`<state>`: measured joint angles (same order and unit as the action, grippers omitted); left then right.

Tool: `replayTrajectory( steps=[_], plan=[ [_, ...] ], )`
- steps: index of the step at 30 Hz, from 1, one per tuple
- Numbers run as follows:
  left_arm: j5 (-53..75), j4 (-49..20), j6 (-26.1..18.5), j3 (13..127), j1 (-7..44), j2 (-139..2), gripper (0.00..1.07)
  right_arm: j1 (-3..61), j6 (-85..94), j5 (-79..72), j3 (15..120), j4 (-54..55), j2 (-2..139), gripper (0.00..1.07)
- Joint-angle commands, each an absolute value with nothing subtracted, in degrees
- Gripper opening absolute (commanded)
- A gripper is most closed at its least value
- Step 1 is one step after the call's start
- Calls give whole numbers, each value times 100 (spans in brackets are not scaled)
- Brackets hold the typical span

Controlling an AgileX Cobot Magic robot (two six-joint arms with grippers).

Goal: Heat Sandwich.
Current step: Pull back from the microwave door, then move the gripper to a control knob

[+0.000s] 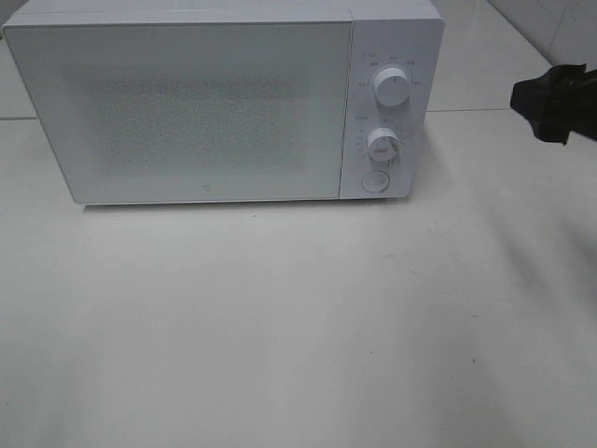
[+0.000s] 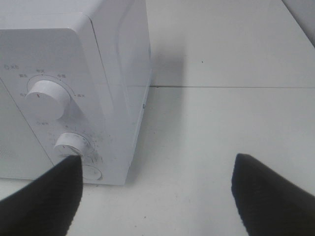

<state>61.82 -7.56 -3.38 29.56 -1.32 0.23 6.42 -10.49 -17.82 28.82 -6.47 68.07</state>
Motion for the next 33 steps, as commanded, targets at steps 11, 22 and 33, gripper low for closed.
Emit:
replayTrajectory(
  steps=[11,22,33],
  plan=[
    [6154,-808,-304,2956,-149,160,98,2114,1301,-4131,2303,1937,7924,76],
    [6154,-808,-304,2956,-149,160,98,3392,1862,-5460,2298,3696,8766,76],
    [6154,-808,-304,2956,-149,160,98,4131,1845,-6429,2309,4389,9460,76]
  ],
)
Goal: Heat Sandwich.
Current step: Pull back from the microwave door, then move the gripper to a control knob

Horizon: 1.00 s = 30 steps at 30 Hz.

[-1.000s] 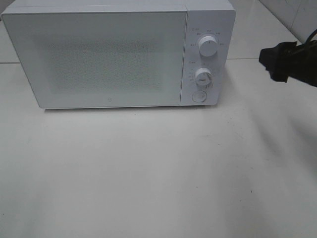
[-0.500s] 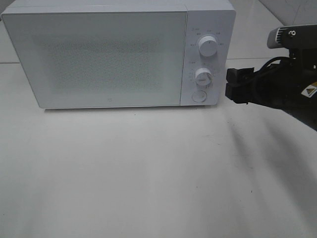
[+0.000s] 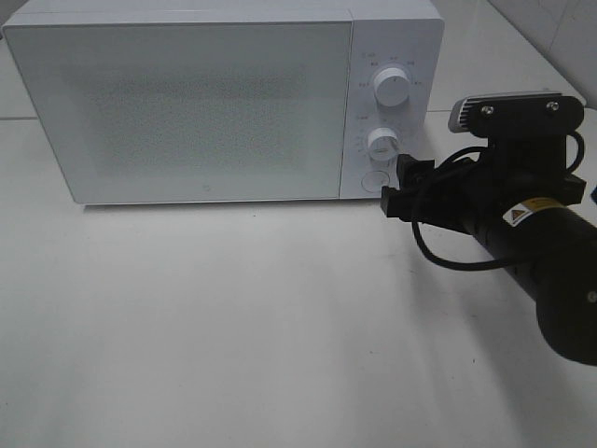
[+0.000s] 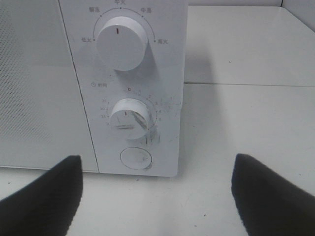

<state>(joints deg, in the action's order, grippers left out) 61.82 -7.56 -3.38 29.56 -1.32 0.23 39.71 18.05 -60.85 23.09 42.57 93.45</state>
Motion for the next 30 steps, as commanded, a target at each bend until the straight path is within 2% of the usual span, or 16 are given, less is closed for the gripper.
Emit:
replayTrajectory(
  steps=[1,6,30],
  plan=[
    [6154,-808,-304,2956,-149,160,98,4246,1845,-6618,2309,4469,9557,76],
    [6154,-808,-304,2956,-149,160,98,4435,1833,-7036,2309,4566,9792,76],
    [6154,-814,-304,2956,-149,155,98,4418,1495,-7569,2785,4538,10193,76]
  ],
)
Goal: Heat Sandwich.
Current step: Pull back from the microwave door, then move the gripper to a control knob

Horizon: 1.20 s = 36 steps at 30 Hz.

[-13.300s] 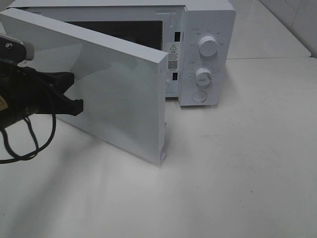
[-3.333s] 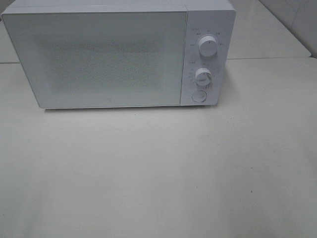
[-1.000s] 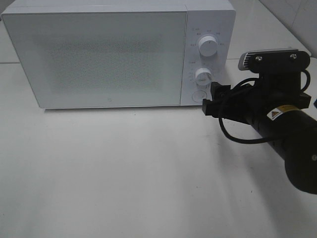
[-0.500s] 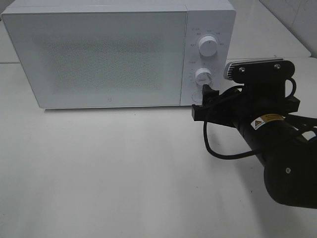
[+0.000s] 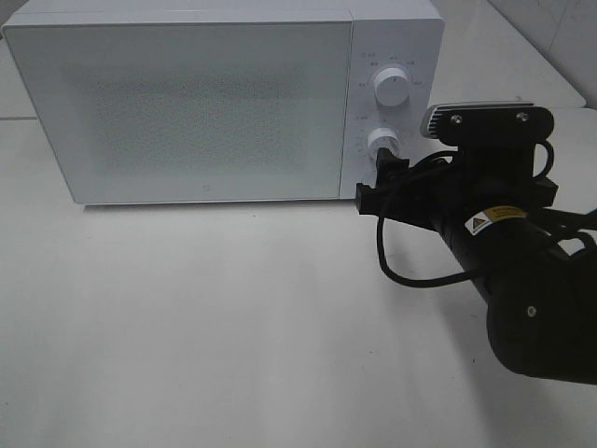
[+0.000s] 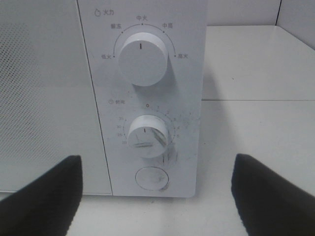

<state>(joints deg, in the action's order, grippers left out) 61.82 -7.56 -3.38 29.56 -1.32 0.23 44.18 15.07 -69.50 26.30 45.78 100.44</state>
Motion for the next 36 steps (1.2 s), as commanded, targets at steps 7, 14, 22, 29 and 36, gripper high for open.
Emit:
replayTrajectory(
  steps=[7,14,22,29,36],
  plan=[
    [6154,-814,-304,2956,-149,126,98,4418,1495,-7569,3209,4509,10743,76],
    [6154,-814,-304,2956,-149,126,98,4194,1495,-7494,3541,4263,11058,76],
    [6154,-814,-304,2956,-149,126,98,3816,1495,-7248,4051,3925,11419,76],
    [6154,-814,-304,2956,-149,120,98,3673,1335,-7185,4320,3890,11614,76],
    [6154,-814,-304,2956,-149,120,98,3615,1312,-7047,4555,3782,11900,76]
  ],
)
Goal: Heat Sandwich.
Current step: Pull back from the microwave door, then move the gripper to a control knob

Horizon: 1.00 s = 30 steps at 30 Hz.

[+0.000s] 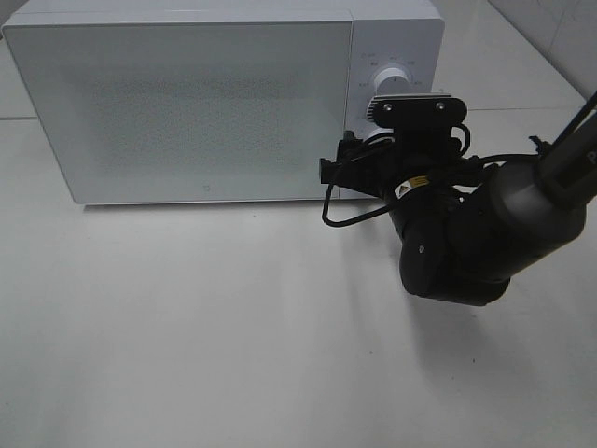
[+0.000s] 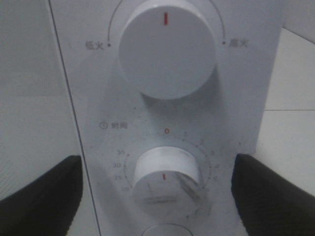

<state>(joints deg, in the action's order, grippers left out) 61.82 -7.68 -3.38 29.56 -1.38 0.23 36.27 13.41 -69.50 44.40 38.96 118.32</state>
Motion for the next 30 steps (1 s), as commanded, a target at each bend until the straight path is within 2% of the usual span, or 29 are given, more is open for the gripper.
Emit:
replayTrajectory(
  steps=[1,7,12,14,16,17,19,21,22,24,30],
  plan=[
    [6154,-814,-304,2956,-149,120,98,3615,1312,-7047,4607,3782,11946,76],
    [6154,-814,-304,2956,-149,120,98,3615,1312,-7087,4629,3804,11952,75],
    [6154,-814,-304,2956,-149,120,98,3615,1312,-7047,4629,3804,11958,67],
    [6154,-814,-304,2956,-149,120,98,3615,1312,-7047,4641,3804,12009,62],
    [6154,-814,-304,2956,-149,120,98,3615,1255,-7047,4641,3799,12089,52],
    [6154,-814,-304,2956,-149,120,98,3615,1255,-7047,4641,3799,12089,52],
    [6154,-814,-304,2956,-149,120,98,3615,1243,-7059,4641,3804,12112,43],
    [6154,-814,-304,2956,-149,120,98,3615,1243,-7185,4641,3804,12112,30],
    [6154,-814,-304,2956,-149,120,98,3615,1243,-7185,4641,3804,12112,30],
    [6154,-814,-304,2956,-149,120,98,3615,1249,-7363,4641,3810,12101,20],
    [6154,-814,-304,2956,-149,120,98,3615,1249,-7414,4641,3879,12101,14]
  ],
)
